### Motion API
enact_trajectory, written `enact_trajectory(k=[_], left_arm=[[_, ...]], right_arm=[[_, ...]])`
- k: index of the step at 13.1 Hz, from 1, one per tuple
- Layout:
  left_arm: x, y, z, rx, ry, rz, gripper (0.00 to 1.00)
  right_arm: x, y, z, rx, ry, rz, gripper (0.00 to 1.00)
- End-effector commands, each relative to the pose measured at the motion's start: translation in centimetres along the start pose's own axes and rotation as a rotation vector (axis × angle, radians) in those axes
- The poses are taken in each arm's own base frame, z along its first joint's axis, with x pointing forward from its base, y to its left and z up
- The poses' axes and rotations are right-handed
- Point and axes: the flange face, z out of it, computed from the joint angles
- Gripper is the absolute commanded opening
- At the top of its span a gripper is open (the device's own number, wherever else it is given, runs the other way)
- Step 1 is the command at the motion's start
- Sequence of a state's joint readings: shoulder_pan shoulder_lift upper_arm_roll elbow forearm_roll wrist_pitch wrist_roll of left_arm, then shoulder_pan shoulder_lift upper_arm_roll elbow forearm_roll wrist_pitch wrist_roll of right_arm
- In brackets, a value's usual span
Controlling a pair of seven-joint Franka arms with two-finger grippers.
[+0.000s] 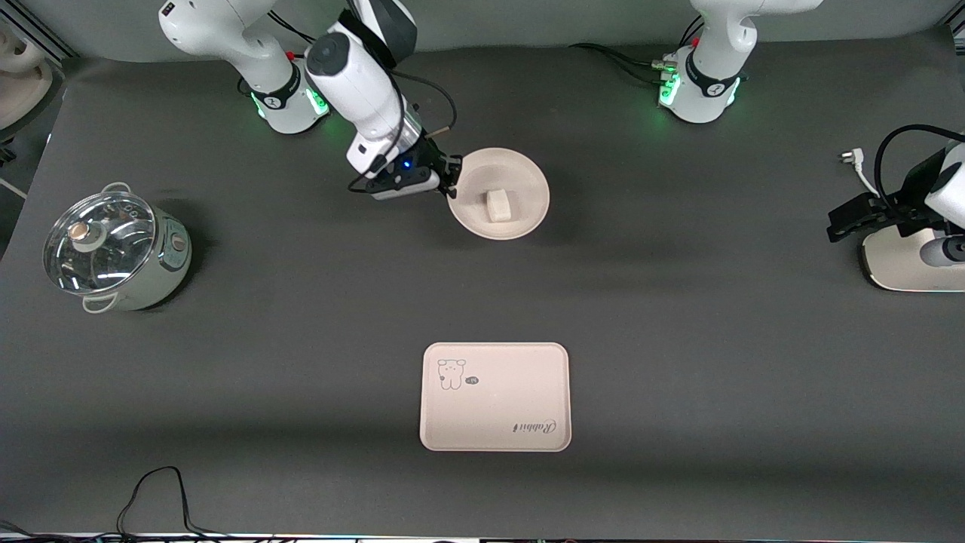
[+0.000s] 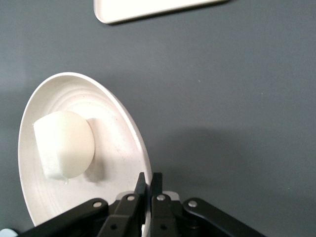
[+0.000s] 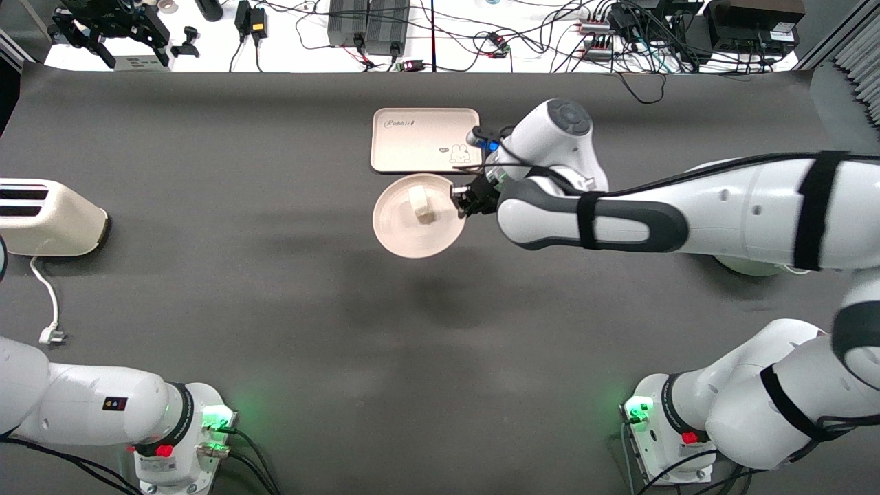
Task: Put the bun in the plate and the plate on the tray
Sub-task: 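Close the right gripper on the plate rim, then carry the plate with the right gripper onto the pink tray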
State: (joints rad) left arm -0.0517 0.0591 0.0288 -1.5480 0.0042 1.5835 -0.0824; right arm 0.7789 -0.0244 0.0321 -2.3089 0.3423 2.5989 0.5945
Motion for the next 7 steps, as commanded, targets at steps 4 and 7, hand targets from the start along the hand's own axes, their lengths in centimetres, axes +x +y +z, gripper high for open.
enact_trajectory(k=[4,7], left_arm=[[-0.6,0.1,-0.5,0.01,0.028,0.018,1.0],[-0.5,0.1,-0.4,0.012,0.028,0.021,1.0]], right_arm=[[4.7,1.8,-0.4,0.042,0.01,-0.007,0.0],[9.4,1.7,0.6,0.068,0.029,0.018,0.0]])
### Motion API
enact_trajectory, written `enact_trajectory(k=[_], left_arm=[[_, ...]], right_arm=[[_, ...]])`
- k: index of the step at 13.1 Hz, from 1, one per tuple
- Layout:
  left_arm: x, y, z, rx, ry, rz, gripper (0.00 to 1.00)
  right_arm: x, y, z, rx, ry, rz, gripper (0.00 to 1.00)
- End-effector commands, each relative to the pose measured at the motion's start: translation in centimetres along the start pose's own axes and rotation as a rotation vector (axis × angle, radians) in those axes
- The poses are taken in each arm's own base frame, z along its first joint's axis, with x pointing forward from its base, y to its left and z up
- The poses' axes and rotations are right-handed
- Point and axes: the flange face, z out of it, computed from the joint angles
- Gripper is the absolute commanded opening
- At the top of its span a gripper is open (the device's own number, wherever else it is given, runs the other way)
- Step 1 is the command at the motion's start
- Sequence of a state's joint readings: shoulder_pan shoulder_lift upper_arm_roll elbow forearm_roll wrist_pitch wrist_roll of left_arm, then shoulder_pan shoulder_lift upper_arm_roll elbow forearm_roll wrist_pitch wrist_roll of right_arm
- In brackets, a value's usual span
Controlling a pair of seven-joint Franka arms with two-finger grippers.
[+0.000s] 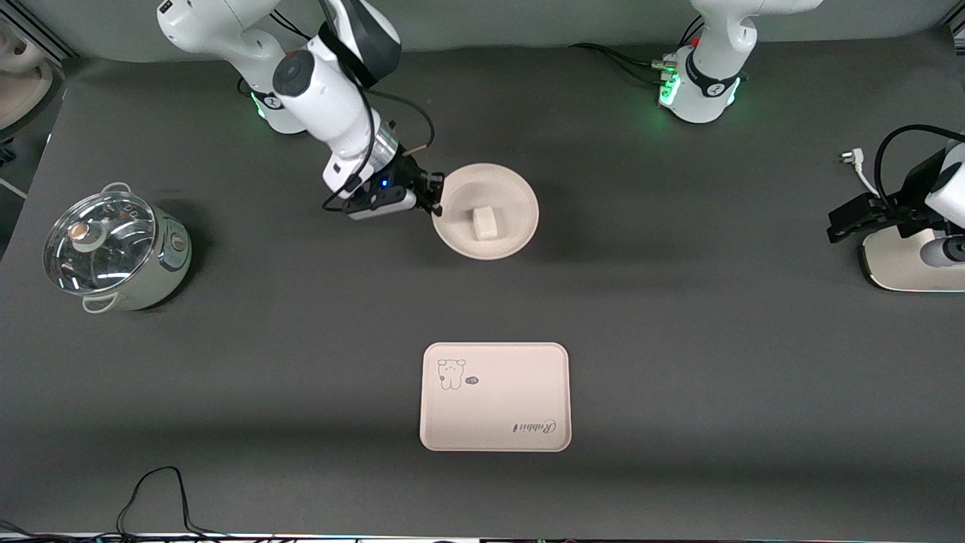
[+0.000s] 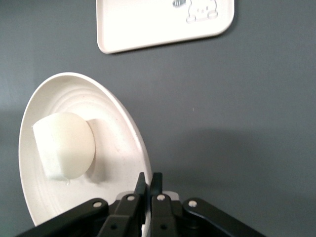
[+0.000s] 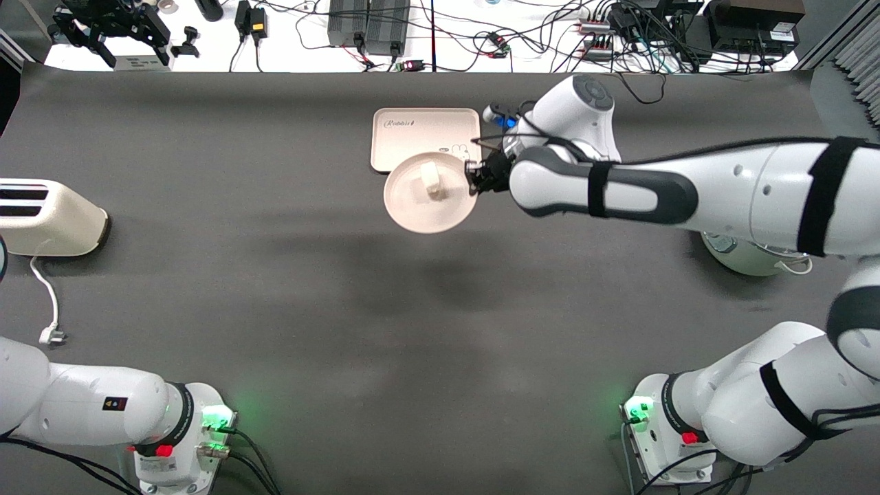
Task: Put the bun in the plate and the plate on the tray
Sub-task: 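Carry the plate with the right gripper onto the pink tray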
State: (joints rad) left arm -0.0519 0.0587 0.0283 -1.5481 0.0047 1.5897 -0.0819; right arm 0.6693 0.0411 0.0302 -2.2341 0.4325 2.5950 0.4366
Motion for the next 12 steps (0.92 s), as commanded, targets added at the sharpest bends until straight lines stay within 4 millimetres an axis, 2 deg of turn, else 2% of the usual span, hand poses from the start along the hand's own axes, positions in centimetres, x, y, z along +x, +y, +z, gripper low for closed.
enact_trajectory(k=[1,3,7,8,10,12], left_arm=[[-0.6,0.2,-0.5,0.012,0.023,0.029,1.0],[-0.5,-0.1,-0.6,0.015,0.027,0.1,1.0],[-0.6,-0.2,-0.5,0.014,0.018,0.1,1.0],[-0.6,-0.3,-0.5,0.014,0.016,0.092,1.0],[-0.6,-0.2,-0.5,0.013,0.018,0.091,1.0],[-0.6,-0.2,-0.5,0.009,0.018,0.089,1.0]], right_arm=[[4.7,-1.4,1.5,0.035,0.017,0.0,0.0],[8.2,-1.1,2.7,0.043,0.036,0.006,0.0],[15.3,-2.9,4.5,0.087,0.045,0.039,0.0],[17.3,-2.4,4.9,0.105,0.057,0.067,0.0],[19.9,-2.7,5.1,0.13,0.089,0.076,0.0],[22.1,-2.4,6.5,0.139,0.101,0.087,0.0]])
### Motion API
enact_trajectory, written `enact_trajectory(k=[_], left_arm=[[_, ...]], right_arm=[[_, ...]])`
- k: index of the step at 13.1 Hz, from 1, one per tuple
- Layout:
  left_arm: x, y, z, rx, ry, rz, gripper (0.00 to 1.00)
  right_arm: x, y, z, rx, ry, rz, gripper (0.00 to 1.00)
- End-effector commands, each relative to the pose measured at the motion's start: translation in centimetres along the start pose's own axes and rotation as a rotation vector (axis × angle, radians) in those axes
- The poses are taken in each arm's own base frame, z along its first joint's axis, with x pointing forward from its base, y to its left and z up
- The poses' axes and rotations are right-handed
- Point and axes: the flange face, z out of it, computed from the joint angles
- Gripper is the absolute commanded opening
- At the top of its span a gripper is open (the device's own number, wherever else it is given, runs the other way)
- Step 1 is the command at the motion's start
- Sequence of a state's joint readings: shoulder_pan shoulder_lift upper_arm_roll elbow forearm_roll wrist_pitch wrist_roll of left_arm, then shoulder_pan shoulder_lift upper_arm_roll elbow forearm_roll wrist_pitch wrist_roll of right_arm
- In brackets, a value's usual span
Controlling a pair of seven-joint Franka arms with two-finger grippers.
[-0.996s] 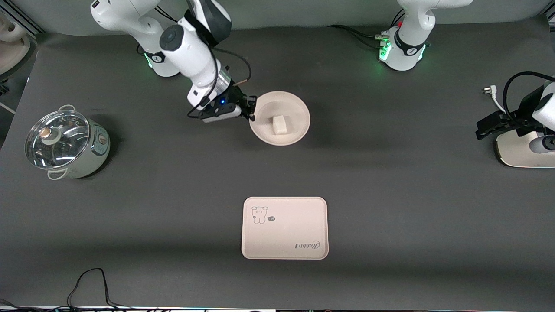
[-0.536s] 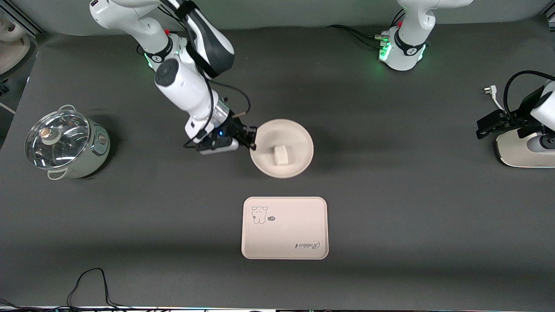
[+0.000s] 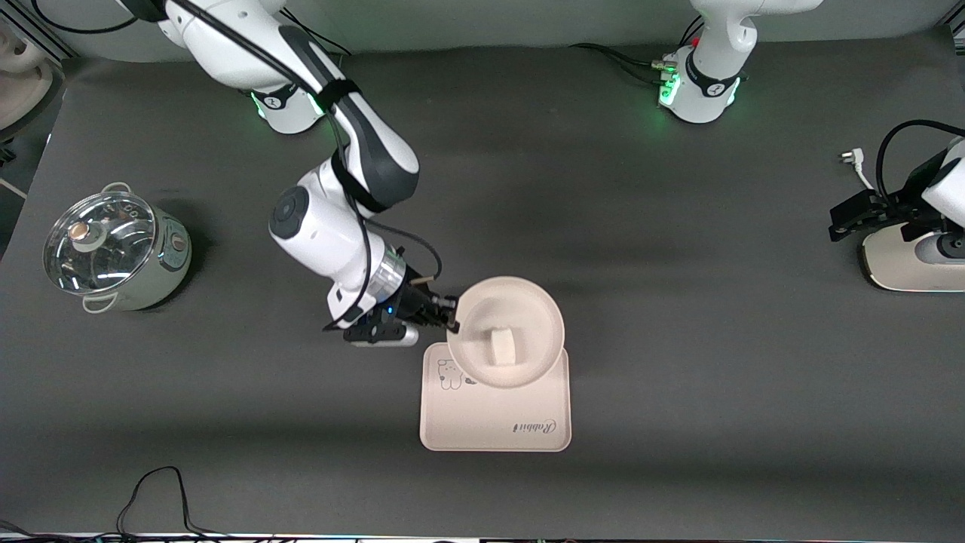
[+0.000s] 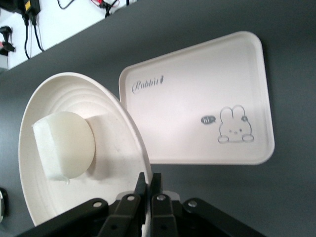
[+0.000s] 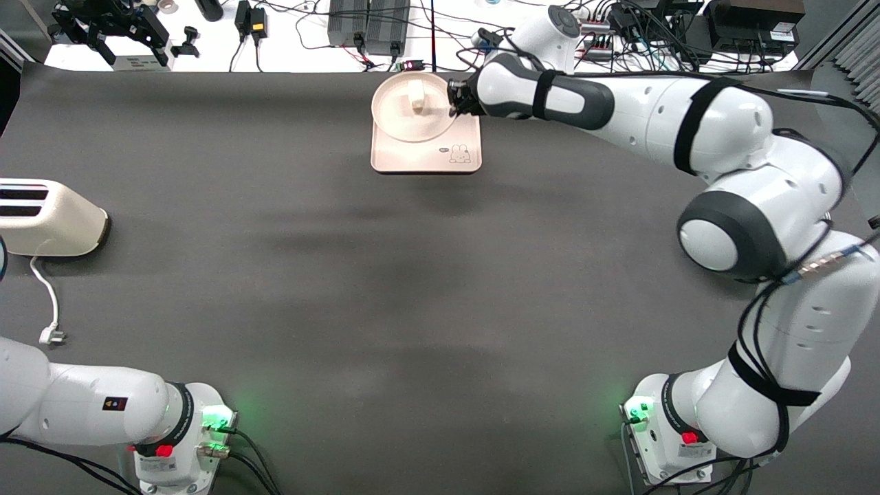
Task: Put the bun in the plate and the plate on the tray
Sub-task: 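Carry the plate with the right gripper onto the pink tray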
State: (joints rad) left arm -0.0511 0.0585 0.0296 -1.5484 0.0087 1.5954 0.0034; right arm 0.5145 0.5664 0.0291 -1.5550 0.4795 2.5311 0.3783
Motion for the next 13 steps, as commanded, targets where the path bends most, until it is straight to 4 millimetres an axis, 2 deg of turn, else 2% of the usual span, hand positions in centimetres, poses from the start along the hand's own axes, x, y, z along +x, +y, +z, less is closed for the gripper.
enact_trajectory(k=[1,5,9,11,13], left_arm=[[-0.6,-0.1,-0.5,0.005,0.012,0.003,1.0],[-0.6,-0.3,-0.3,0.003,0.008,-0.002,1.0],[-0.6,-0.3,-0.4,0.003,0.007,-0.002,1.0],[-0.7,-0.1,-0.4,0.003,0.007,0.001,1.0],[-0.8,0.0,-0.5,0.003,0.002,0.004,1.0]], right_arm=[[3.3,-0.7,2.6,0.047,0.002,0.0,0.0],[3.8,1.9,8.4,0.019,-0.017,0.021,0.0],[3.3,6.1,14.7,-0.01,0.019,0.049,0.0],[3.2,7.2,16.5,-0.018,0.021,0.054,0.0],[3.0,7.9,17.4,-0.027,0.014,0.057,0.0]])
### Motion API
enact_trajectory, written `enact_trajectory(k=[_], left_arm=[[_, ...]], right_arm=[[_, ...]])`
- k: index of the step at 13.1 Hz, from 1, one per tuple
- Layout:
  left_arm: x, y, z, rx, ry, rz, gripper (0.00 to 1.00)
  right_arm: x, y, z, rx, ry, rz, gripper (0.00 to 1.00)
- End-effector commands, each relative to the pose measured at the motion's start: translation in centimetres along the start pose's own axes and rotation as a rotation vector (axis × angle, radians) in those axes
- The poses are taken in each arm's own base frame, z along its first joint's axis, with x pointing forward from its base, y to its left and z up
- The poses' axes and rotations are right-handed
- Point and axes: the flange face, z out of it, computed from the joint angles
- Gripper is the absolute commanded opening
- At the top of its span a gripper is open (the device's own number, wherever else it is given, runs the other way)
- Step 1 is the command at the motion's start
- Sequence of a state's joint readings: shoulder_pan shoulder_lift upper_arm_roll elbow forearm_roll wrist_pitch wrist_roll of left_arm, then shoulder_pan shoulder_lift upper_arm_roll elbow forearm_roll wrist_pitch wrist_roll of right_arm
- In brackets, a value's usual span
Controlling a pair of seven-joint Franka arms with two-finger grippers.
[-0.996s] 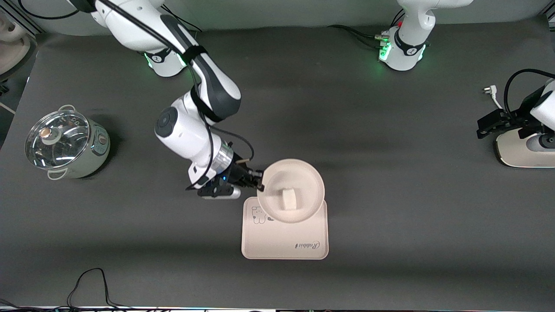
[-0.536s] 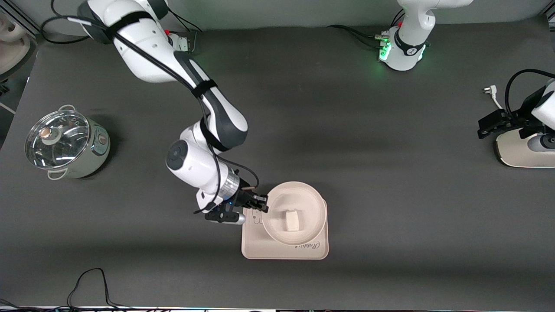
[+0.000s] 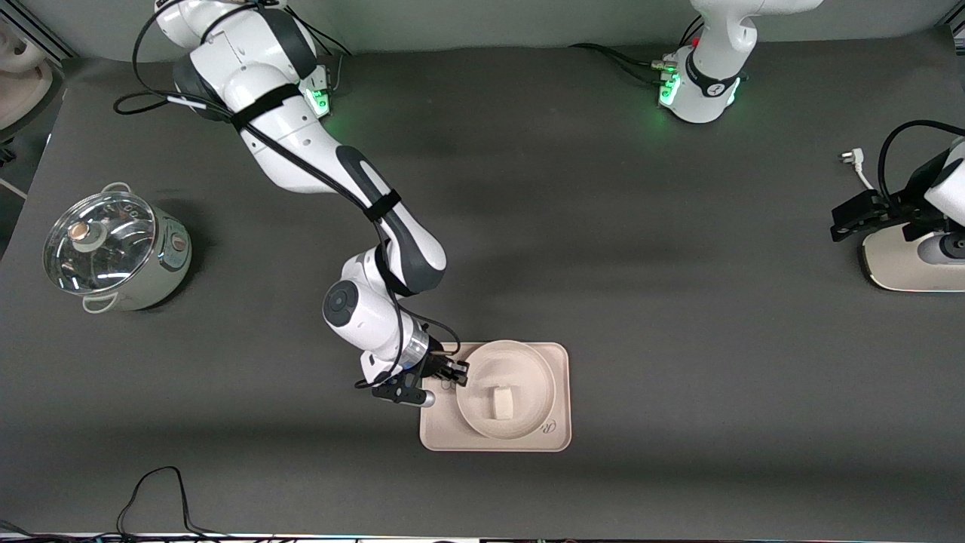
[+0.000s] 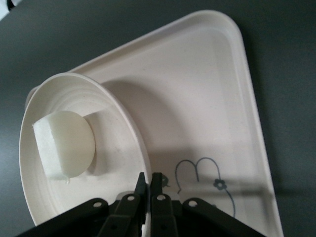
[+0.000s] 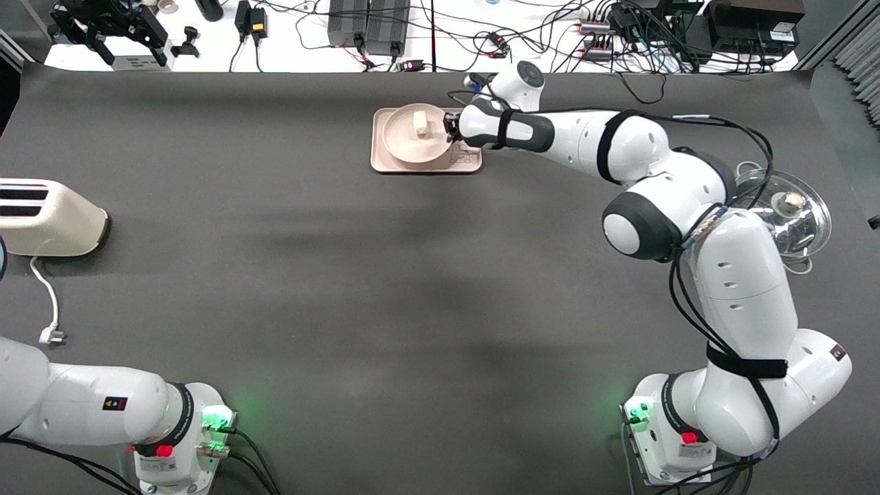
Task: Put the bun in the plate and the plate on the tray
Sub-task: 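Lower the plate onto the tray and open the right gripper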
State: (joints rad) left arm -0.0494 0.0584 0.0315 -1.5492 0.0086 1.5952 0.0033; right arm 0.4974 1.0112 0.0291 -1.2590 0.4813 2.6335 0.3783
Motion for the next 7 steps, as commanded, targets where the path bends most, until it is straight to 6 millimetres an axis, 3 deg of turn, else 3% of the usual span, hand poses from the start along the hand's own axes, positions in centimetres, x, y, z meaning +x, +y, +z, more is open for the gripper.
enact_trajectory(k=[1,4,5,6,7], left_arm=[[-0.86,0.23,-0.56,0.003,0.002,0.008,1.0],[-0.78,0.23,-0.57,0.003,0.005,0.008,1.0],[-0.84,0.31,-0.64,0.003,0.005,0.009,1.0],[-0.84,0.31,-0.64,0.003,0.005,0.009,1.0],[-0.84,0.4,-0.64,0.003,0.005,0.011,1.0]], right_arm=[[0.85,-0.39,0.2,0.035,0.012,-0.007,0.0],[0.84,0.17,0.71,0.029,0.009,-0.002,0.0],[0.64,0.07,0.82,0.028,0.006,-0.002,0.53],[0.83,0.15,0.62,0.028,0.009,0.0,0.93],[0.89,0.0,0.38,0.031,0.011,0.004,1.0]])
